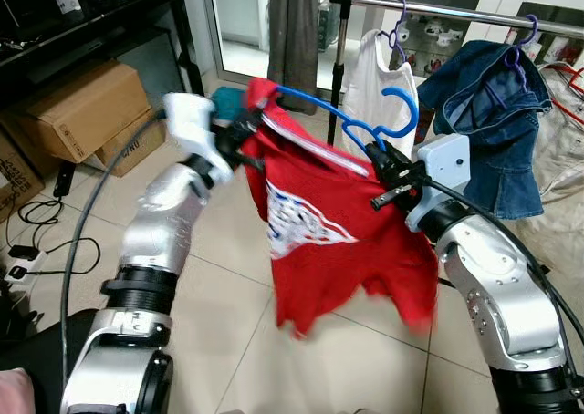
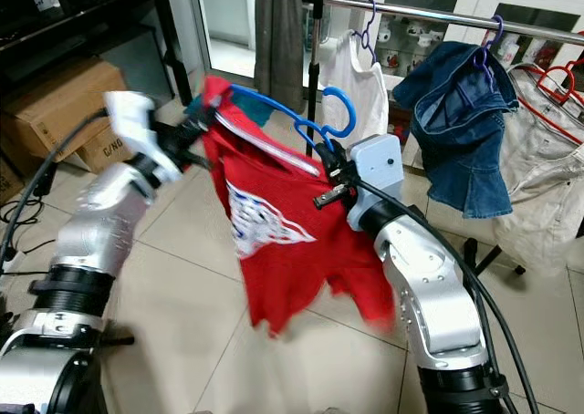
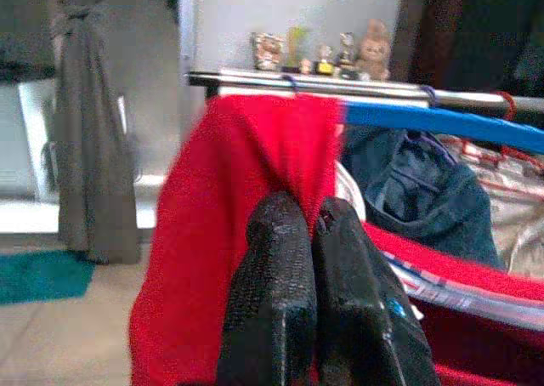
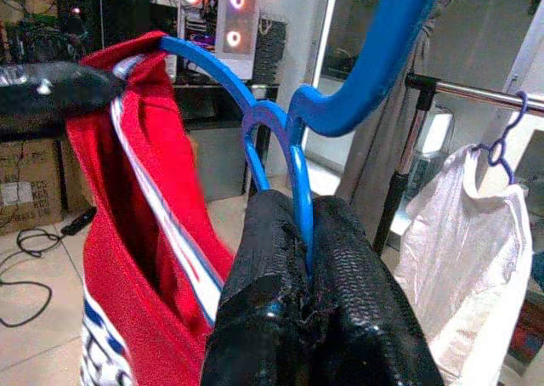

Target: Hang hanger

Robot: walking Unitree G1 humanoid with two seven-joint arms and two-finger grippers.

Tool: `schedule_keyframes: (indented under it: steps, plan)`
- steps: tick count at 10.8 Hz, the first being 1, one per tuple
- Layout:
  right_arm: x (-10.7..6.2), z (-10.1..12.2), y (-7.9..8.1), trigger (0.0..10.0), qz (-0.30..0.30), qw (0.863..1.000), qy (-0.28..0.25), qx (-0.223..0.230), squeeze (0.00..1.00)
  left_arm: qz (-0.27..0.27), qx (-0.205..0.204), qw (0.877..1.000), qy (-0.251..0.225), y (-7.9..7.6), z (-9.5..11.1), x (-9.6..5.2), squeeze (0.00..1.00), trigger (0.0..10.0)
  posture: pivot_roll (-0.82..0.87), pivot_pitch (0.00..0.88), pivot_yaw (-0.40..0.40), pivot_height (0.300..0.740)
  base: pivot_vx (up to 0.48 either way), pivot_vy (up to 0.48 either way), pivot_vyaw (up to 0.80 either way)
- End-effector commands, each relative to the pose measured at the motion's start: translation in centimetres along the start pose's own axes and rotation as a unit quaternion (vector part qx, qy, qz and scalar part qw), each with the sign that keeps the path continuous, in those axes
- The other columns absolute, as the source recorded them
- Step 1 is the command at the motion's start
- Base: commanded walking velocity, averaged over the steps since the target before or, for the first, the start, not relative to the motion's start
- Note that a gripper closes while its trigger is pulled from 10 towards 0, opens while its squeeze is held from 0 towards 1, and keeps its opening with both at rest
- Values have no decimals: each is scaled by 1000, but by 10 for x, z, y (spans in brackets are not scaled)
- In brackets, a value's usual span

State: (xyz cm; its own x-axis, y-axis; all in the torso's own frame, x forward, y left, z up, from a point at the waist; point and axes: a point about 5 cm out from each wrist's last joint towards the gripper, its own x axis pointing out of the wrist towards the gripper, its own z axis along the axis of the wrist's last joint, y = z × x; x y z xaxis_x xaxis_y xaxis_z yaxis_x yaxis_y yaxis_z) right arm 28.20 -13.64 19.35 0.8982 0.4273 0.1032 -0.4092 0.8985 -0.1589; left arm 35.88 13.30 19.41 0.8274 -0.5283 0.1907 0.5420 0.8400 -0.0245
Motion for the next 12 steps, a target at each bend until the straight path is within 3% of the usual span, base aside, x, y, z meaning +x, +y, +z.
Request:
schedule_keyframes:
  steps: [1, 2, 4, 5, 7, 9, 11, 12]
  plan:
    - [0, 7, -4, 0, -17, 1000, -19, -3, 0, -18, 23, 1000, -2, -7, 3, 6, 0, 0, -86, 0, 64, 740, 0, 0, 0]
    - [2, 5, 7, 0, 13, 1000, -10, -5, 0, -68, 50, 996, -16, -27, 7, 18, 0, 0, -78, 0, 66, 740, 0, 0, 0]
    - [4, 1, 16, 0, 27, 1000, 2, -7, 0, -105, 62, 992, -36, -43, 12, 24, 0, 0, -77, 0, 77, 740, 0, 0, 0]
    - [3, -3, 12, 0, 16, 1000, 16, -12, 0, -74, 67, 993, -55, -37, 16, 22, 0, 0, -75, 0, 75, 740, 0, 0, 0]
    - [1, -13, 3, 0, 2, 999, 48, -20, 0, 28, 56, 990, -123, -11, 36, 17, 0, 0, -74, 0, 53, 740, 0, 0, 0]
    - [-1, -23, 5, 0, 28, 996, 80, -35, 0, 52, 69, 986, -143, 3, 50, 9, 0, 0, -68, 0, 42, 740, 0, 0, 0]
    - [-11, -42, 1, 0, 46, 989, 133, -51, 0, 117, 73, 973, -186, 23, 64, -8, 0, 0, -51, 0, 32, 740, 0, 0, 0]
    - [-15, -50, -2, 0, 50, 985, 155, -61, 0, 110, 85, 974, -181, 27, 66, -11, 0, 0, -49, 0, 32, 740, 0, 0, 0]
